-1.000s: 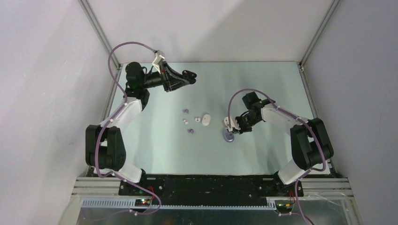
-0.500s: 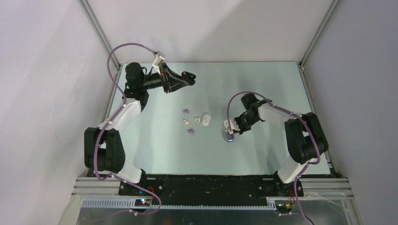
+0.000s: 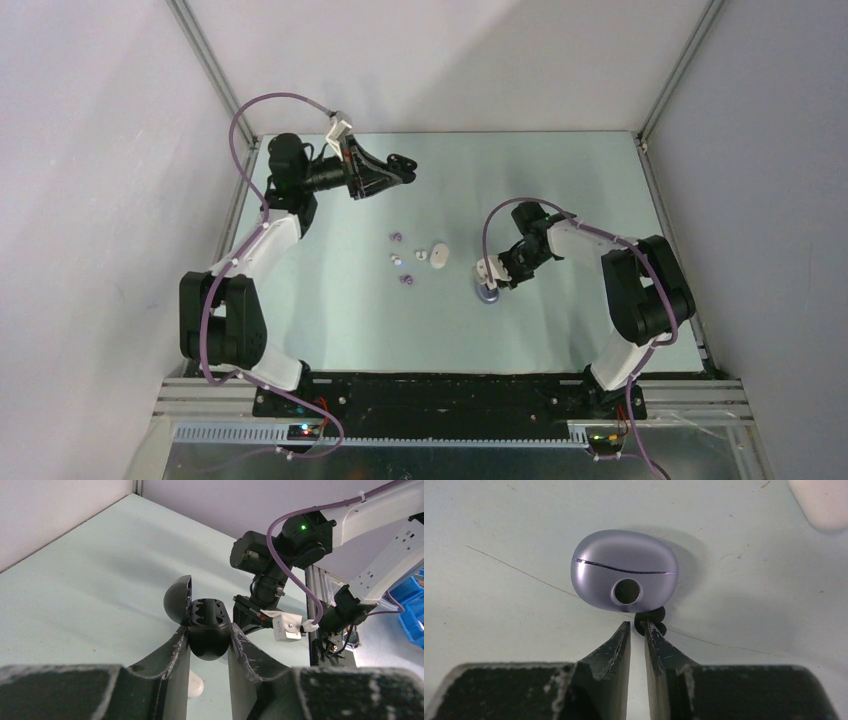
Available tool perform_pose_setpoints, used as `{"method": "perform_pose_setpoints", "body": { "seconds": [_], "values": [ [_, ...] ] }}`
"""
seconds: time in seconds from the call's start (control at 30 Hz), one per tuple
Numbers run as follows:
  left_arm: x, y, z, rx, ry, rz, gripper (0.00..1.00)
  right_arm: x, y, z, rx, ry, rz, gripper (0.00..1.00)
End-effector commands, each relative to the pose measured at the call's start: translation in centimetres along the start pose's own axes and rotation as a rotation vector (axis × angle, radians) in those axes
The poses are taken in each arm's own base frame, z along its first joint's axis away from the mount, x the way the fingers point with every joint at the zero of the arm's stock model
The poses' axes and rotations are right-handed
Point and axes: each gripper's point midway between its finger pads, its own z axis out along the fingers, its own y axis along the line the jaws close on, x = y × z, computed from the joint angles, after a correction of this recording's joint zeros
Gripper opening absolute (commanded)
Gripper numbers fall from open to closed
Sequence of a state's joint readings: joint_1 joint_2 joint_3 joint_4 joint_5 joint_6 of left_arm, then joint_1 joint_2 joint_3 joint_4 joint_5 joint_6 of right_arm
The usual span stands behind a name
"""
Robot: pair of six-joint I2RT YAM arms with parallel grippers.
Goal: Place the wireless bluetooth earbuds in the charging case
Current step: Pick up the right earbud from the center of the board.
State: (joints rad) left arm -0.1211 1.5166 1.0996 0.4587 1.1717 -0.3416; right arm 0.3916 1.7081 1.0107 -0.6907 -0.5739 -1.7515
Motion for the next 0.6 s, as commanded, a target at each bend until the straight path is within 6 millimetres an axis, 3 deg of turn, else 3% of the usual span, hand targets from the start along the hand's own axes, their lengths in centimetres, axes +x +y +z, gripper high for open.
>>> {"method": "perform_pose_setpoints", "body": {
  "seconds": [0.0, 0.27, 0.57],
  "values": [
    [-1.6, -0.4, -0.4, -0.011, -0.023, 0.071, 0.0, 0.0, 0.0, 0.6, -0.021, -0.003, -0.037, 0.22],
    [-1.5, -0.2, -0.4, -0.017, -0.021, 0.067, 0.0, 0.2, -0.7, 0.8, 0.003, 0.007, -0.047, 0.27],
    [-1.6, 0.0, -0.3, -0.024, -0.022, 0.064, 0.0, -0.1, -2.9, 0.7, 0.087, 0.008, -0.04, 0.24]
  ]
}}
